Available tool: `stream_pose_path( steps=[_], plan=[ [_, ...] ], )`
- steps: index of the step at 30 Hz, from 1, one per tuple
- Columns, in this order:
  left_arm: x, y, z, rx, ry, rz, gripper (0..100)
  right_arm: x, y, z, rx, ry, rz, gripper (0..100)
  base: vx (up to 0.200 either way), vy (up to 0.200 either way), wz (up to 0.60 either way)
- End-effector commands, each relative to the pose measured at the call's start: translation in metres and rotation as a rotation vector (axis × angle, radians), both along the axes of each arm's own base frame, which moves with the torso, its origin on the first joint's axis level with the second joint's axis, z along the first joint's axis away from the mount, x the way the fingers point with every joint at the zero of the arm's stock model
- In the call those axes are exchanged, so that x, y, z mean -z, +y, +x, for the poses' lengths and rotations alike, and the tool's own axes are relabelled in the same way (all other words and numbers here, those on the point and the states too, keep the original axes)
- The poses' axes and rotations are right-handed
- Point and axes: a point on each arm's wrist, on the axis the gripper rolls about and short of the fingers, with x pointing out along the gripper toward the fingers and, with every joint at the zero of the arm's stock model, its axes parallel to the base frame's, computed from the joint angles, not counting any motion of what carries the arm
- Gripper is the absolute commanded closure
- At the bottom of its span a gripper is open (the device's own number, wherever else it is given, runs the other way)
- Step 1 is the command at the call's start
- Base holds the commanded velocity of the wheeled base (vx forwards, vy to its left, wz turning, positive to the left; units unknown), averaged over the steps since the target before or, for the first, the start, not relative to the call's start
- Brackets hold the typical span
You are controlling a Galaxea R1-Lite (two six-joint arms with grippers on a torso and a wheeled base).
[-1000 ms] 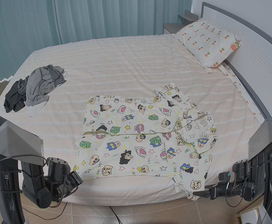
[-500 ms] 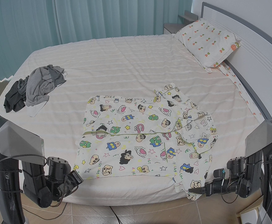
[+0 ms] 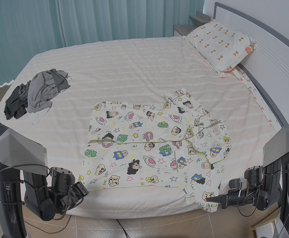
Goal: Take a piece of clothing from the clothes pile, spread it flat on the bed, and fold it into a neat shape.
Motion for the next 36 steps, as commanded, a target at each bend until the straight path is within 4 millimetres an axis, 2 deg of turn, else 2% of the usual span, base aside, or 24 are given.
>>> stream_pose_path(
  steps=[1, 10, 19, 27, 33, 36],
  plan=[
    [-0.004, 0.001, -0.001, 0.0, -0.012, 0.001, 100, 0.001, -0.003, -0.016, -0.003, 0.049, 0.004, 100, 0.0, 0.0, 0.0],
    [-0.004, 0.003, -0.01, 0.004, 0.018, 0.007, 100, -0.002, -0.003, -0.034, -0.027, 0.094, -0.015, 100, 0.0, 0.0, 0.0],
    [-0.01, 0.0, 0.0, 0.002, -0.065, -0.012, 100, -0.005, -0.003, -0.021, -0.017, 0.037, -0.002, 100, 0.0, 0.0, 0.0],
    [-0.031, -0.003, 0.012, -0.002, -0.193, -0.044, 100, -0.035, -0.01, -0.015, -0.018, -0.061, 0.075, 100, 0.0, 0.0, 0.0],
    [-0.043, -0.004, 0.025, 0.006, -0.268, -0.039, 100, -0.066, -0.013, 0.003, 0.028, -0.149, 0.159, 100, 0.0, 0.0, 0.0],
    [-0.051, -0.005, 0.039, -0.016, -0.319, -0.038, 100, -0.079, -0.013, 0.016, 0.05, -0.191, 0.197, 100, 0.0, 0.0, 0.0]
  ],
)
